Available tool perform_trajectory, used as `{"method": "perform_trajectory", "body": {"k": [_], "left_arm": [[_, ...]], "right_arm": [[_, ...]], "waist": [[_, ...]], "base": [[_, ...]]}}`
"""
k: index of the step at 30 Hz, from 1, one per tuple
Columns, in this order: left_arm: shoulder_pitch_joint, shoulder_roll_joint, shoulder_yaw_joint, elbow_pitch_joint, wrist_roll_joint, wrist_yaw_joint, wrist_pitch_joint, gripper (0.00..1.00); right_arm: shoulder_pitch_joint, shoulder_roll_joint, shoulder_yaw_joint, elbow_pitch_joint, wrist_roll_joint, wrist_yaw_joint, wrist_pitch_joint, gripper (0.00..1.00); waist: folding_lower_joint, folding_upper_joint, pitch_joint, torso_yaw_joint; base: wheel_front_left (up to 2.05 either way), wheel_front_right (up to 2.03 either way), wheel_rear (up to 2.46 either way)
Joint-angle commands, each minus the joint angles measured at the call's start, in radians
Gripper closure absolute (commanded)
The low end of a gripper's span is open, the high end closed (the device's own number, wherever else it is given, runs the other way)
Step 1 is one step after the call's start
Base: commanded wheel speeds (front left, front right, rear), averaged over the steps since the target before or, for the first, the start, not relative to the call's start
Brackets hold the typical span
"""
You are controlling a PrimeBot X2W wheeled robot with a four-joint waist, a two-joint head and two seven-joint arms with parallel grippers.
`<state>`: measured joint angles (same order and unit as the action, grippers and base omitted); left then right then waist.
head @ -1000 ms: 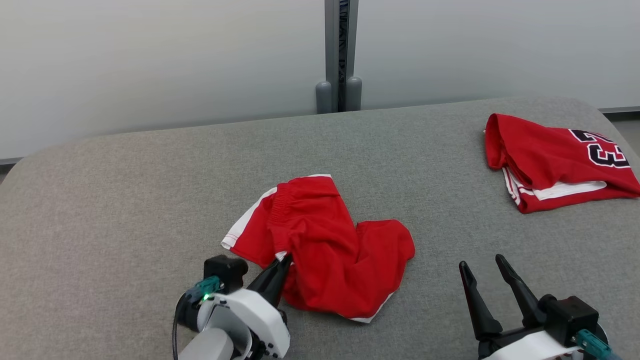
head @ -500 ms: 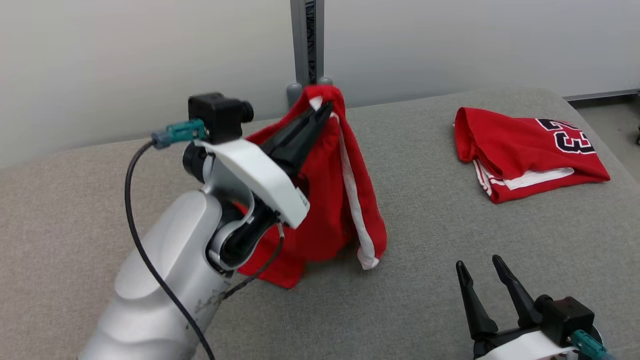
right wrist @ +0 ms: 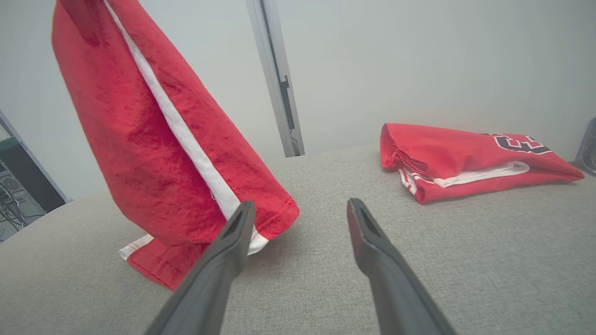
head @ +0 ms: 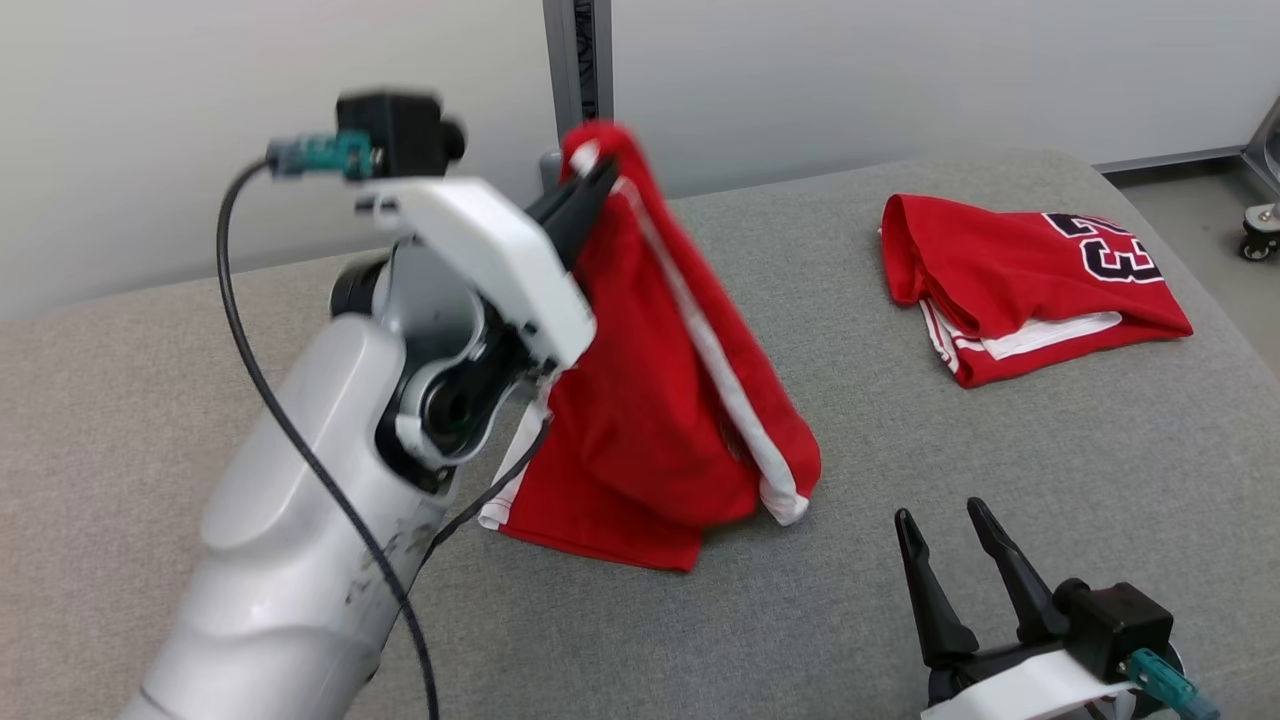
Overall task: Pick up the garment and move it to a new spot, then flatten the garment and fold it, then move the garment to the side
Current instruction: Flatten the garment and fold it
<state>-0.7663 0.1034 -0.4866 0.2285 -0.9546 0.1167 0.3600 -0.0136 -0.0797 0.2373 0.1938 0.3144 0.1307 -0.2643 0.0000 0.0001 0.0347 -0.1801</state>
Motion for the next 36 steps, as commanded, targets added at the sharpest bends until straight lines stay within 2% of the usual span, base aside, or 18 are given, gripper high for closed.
{"method": "perform_trajectory", "body": {"k": [1, 5, 11, 16, 22, 23, 24, 25, 26, 27, 31, 36], "left_arm": [[0.039, 0.014, 0.009, 0.035, -0.010, 0.007, -0.001, 1.00], [0.112, 0.049, 0.029, 0.138, -0.014, 0.002, -0.036, 1.00], [0.233, 0.088, 0.061, 0.274, -0.017, -0.041, -0.146, 1.00], [0.335, 0.135, 0.030, 0.348, 0.074, -0.073, -0.306, 1.00], [0.391, 0.141, 0.006, 0.392, 0.113, -0.098, -0.405, 1.00], [0.394, 0.136, 0.006, 0.397, 0.106, -0.108, -0.412, 0.86], [0.397, 0.133, 0.006, 0.402, 0.103, -0.118, -0.416, 0.86], [0.400, 0.130, 0.004, 0.405, 0.102, -0.128, -0.423, 0.55], [0.405, 0.128, 0.007, 0.410, 0.096, -0.131, -0.428, 0.09], [0.409, 0.128, 0.007, 0.412, 0.097, -0.137, -0.437, 0.00], [0.414, 0.141, 0.002, 0.397, 0.118, -0.150, -0.486, 0.00], [0.450, 0.158, 0.009, 0.368, 0.135, -0.132, -0.542, 0.00]], "right_arm": [[-0.019, -0.001, 0.003, -0.003, -0.001, 0.000, -0.001, 0.00], [-0.025, 0.006, 0.005, -0.003, 0.003, 0.000, -0.001, 0.00], [-0.040, 0.009, 0.026, 0.016, 0.012, 0.000, -0.001, 0.00], [-0.041, -0.005, 0.048, 0.034, 0.027, 0.000, -0.001, 0.00], [-0.041, -0.017, 0.058, 0.041, 0.031, 0.000, -0.001, 0.00], [-0.042, -0.019, 0.060, 0.042, 0.031, 0.000, -0.001, 0.00], [-0.044, -0.021, 0.062, 0.044, 0.031, 0.000, -0.001, 0.00], [-0.045, -0.023, 0.065, 0.045, 0.031, 0.000, -0.001, 0.00], [-0.047, -0.024, 0.067, 0.047, 0.032, 0.000, -0.001, 0.00], [-0.049, -0.025, 0.069, 0.049, 0.032, 0.000, -0.001, 0.00], [-0.053, -0.029, 0.075, 0.056, 0.034, 0.000, -0.001, 0.00], [-0.050, -0.030, 0.081, 0.059, 0.037, 0.000, -0.001, 0.00]], "waist": [[0.0000, -0.0001, 0.008, -0.006], [0.0000, -0.0001, 0.025, -0.007], [0.0000, -0.0001, 0.036, 0.002], [0.0000, -0.0001, 0.045, 0.035], [0.0000, -0.0001, 0.049, 0.080], [0.0000, -0.0001, 0.048, 0.086], [0.0000, -0.0001, 0.047, 0.092], [0.0000, -0.0001, 0.045, 0.097], [0.0000, -0.0001, 0.043, 0.101], [0.0000, -0.0001, 0.041, 0.104], [0.0000, -0.0001, 0.034, 0.113], [0.0000, -0.0001, 0.025, 0.117]], "base": [[0.00, 0.00, 0.00], [0.00, 0.00, 0.00], [0.00, 0.00, 0.00], [0.00, 0.00, 0.00], [0.00, 0.00, 0.00], [0.00, 0.00, 0.00], [0.00, 0.00, 0.00], [0.00, 0.00, 0.00], [0.00, 0.00, 0.00], [0.00, 0.00, 0.00], [0.00, 0.00, 0.00], [0.00, 0.00, 0.00]]}}
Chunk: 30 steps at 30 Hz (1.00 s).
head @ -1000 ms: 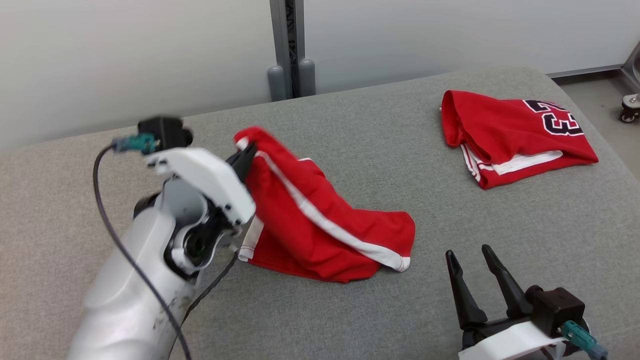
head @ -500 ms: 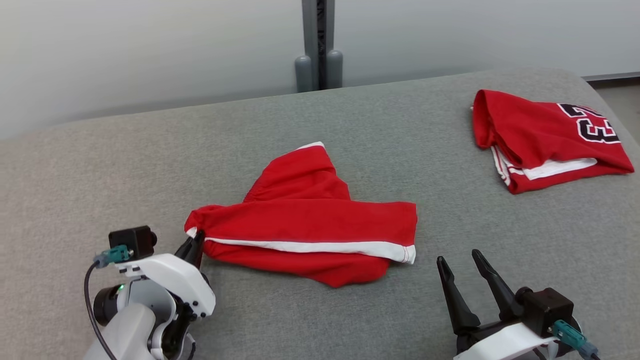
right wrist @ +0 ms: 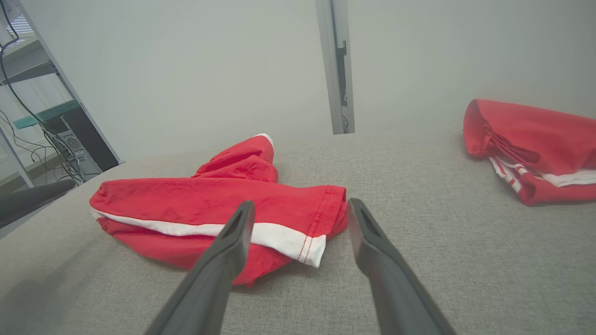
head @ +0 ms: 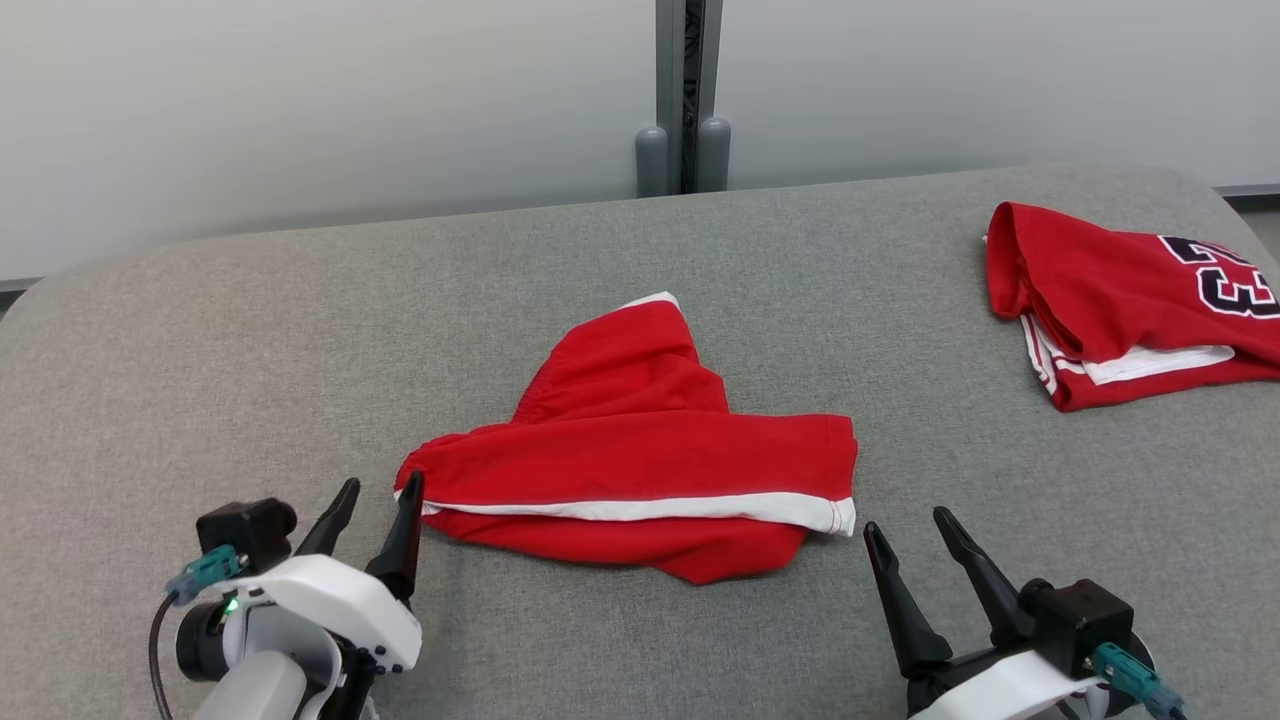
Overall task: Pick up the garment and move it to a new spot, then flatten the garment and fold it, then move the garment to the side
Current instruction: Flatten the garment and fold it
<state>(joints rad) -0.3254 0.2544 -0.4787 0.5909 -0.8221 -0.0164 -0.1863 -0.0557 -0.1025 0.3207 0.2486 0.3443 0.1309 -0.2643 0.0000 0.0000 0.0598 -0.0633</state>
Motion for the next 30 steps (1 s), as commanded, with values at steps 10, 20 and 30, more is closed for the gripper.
{"method": "perform_trajectory", "body": {"k": [10, 20, 30], "left_arm": [[0.171, -0.002, 0.117, -0.180, 0.076, 0.081, -0.078, 0.00], [0.377, -0.108, 0.281, -0.346, 0.371, 0.079, -0.078, 0.00], [0.493, -0.190, 0.395, -0.396, 0.504, 0.032, -0.078, 0.00]], "right_arm": [[0.018, 0.000, -0.003, -0.005, 0.006, 0.000, -0.001, 0.00], [0.057, -0.004, -0.022, -0.015, 0.007, 0.000, -0.001, 0.00], [0.120, 0.005, -0.062, -0.011, 0.014, 0.000, -0.001, 0.00]], "waist": [[0.0000, 0.0000, -0.046, 0.015], [0.0000, 0.0000, -0.096, 0.034], [0.0000, 0.0000, -0.130, 0.038]], "base": [[0.00, 0.00, 0.00], [0.00, 0.00, 0.00], [0.00, 0.00, 0.00]]}}
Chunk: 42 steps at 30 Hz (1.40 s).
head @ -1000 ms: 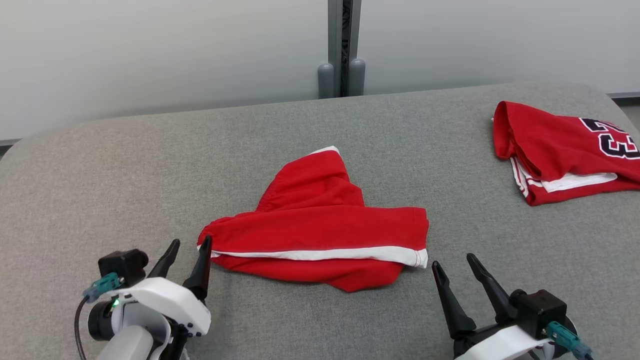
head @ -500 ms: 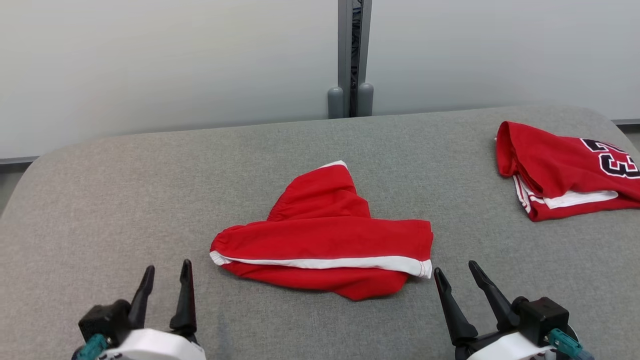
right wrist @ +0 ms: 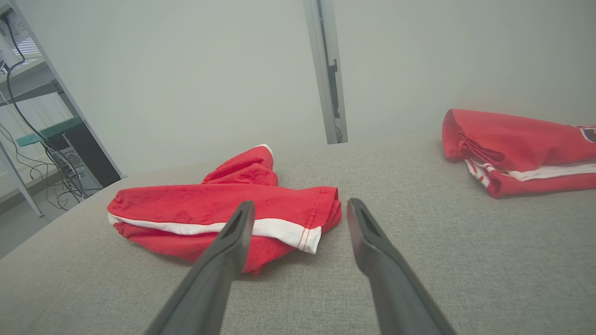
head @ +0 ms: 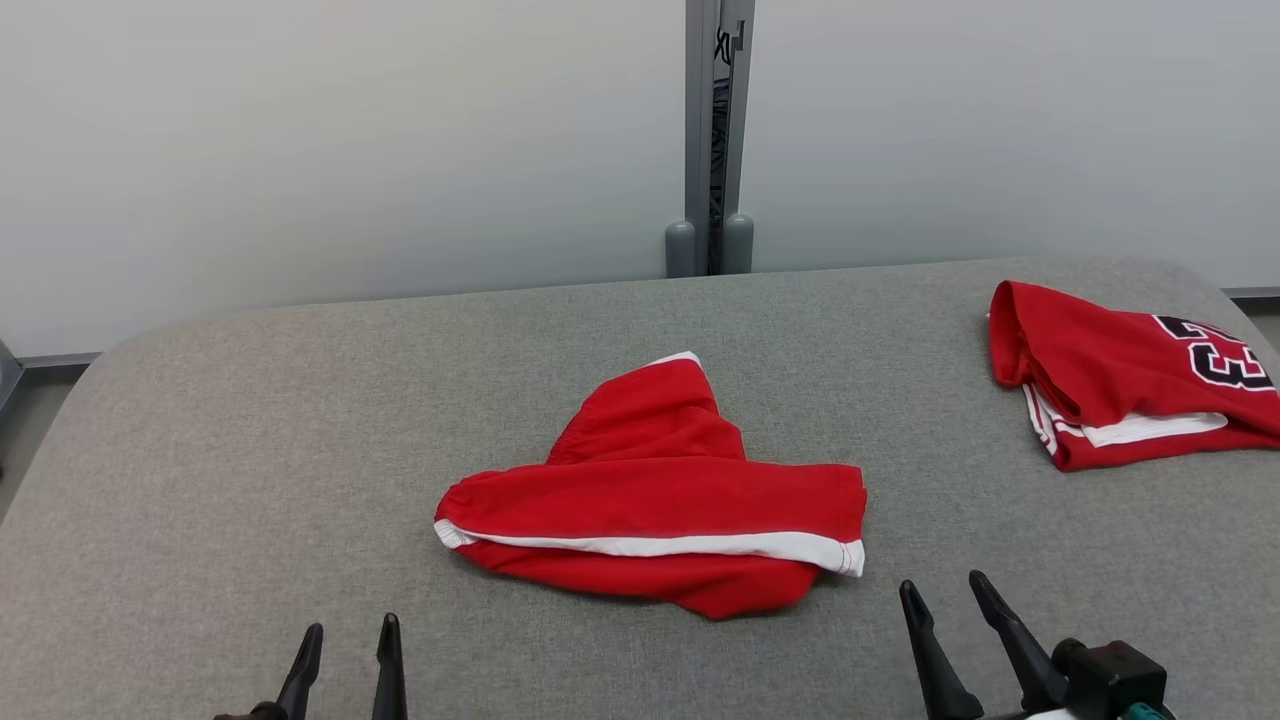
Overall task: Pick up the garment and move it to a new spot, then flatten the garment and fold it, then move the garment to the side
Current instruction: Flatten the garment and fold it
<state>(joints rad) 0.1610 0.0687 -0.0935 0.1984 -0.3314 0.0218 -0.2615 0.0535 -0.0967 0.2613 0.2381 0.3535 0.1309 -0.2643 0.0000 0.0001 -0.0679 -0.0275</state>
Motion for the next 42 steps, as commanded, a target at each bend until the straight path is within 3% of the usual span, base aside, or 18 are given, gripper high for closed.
{"method": "perform_trajectory", "body": {"k": [1, 8, 21, 33, 42], "left_arm": [[0.011, -0.005, 0.016, 0.000, 0.018, -0.013, -0.003, 0.00], [0.005, -0.015, 0.041, 0.020, 0.042, -0.042, -0.003, 0.00], [-0.036, -0.016, 0.011, 0.066, 0.029, -0.051, -0.003, 0.00], [-0.244, -0.016, -0.037, 0.311, -0.055, -0.118, -0.003, 0.00], [-0.438, -0.016, -0.064, 0.494, -0.093, -0.145, -0.003, 0.00]], "right_arm": [[0.015, 0.000, 0.001, 0.004, 0.007, 0.000, -0.001, 0.00], [0.006, -0.001, 0.021, 0.018, 0.009, 0.000, -0.001, 0.00], [-0.006, -0.007, 0.034, 0.021, 0.016, 0.000, -0.001, 0.00], [-0.048, -0.024, 0.059, 0.014, 0.019, 0.000, -0.001, 0.00], [-0.092, -0.035, 0.061, 0.010, 0.015, 0.000, -0.001, 0.00]], "waist": [[0.0000, -0.0001, -0.003, 0.003], [0.0000, -0.0001, -0.004, 0.007], [0.0000, -0.0001, 0.009, 0.008], [0.0000, -0.0001, 0.089, -0.001], [0.0000, -0.0001, 0.162, -0.012]], "base": [[0.00, 0.00, 0.00], [0.00, 0.00, 0.00], [0.00, 0.00, 0.00], [0.00, 0.00, 0.00], [0.00, 0.00, 0.00]]}}
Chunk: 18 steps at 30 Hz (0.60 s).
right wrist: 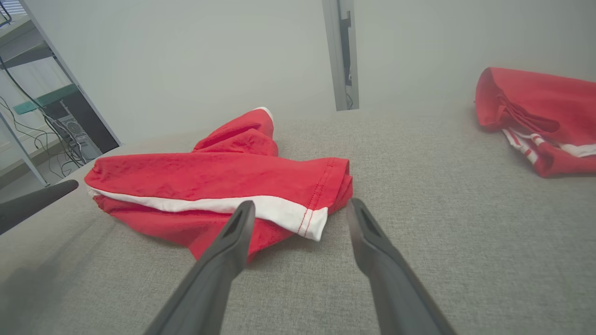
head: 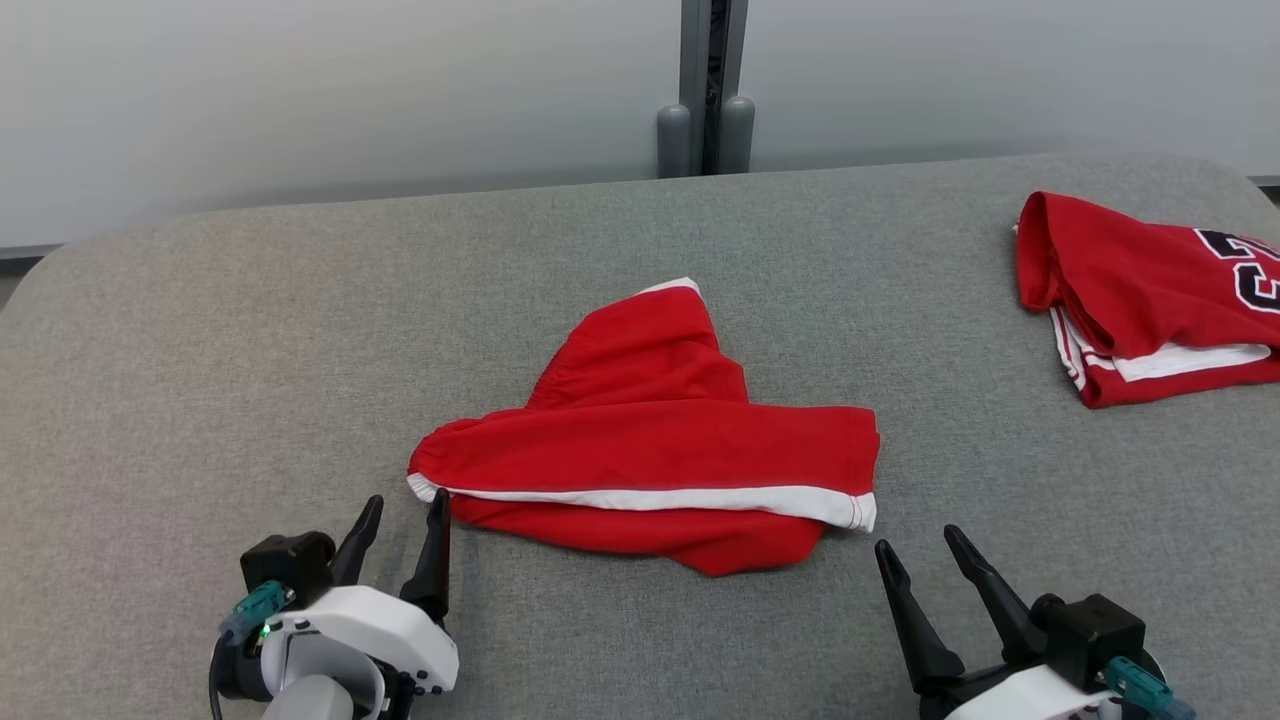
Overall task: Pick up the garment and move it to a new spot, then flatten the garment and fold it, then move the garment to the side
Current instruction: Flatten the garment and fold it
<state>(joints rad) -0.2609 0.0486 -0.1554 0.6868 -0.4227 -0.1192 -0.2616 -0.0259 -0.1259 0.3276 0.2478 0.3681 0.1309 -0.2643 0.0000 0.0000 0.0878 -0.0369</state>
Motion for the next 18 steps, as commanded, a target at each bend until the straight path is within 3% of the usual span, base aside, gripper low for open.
{"method": "perform_trajectory", "body": {"k": [1, 18], "left_arm": [[-0.029, 0.005, -0.003, 0.022, -0.004, -0.004, -0.003, 0.00], [-0.166, 0.004, -0.047, 0.199, -0.089, -0.011, -0.003, 0.00]], "right_arm": [[-0.013, -0.006, -0.004, -0.001, -0.001, 0.000, -0.001, 0.00], [-0.041, -0.021, -0.005, -0.008, -0.009, 0.000, -0.001, 0.00]], "waist": [[0.0000, 0.0000, 0.011, -0.003], [0.0000, 0.0000, 0.056, -0.010]], "base": [[0.00, 0.00, 0.00], [0.00, 0.00, 0.00]]}}
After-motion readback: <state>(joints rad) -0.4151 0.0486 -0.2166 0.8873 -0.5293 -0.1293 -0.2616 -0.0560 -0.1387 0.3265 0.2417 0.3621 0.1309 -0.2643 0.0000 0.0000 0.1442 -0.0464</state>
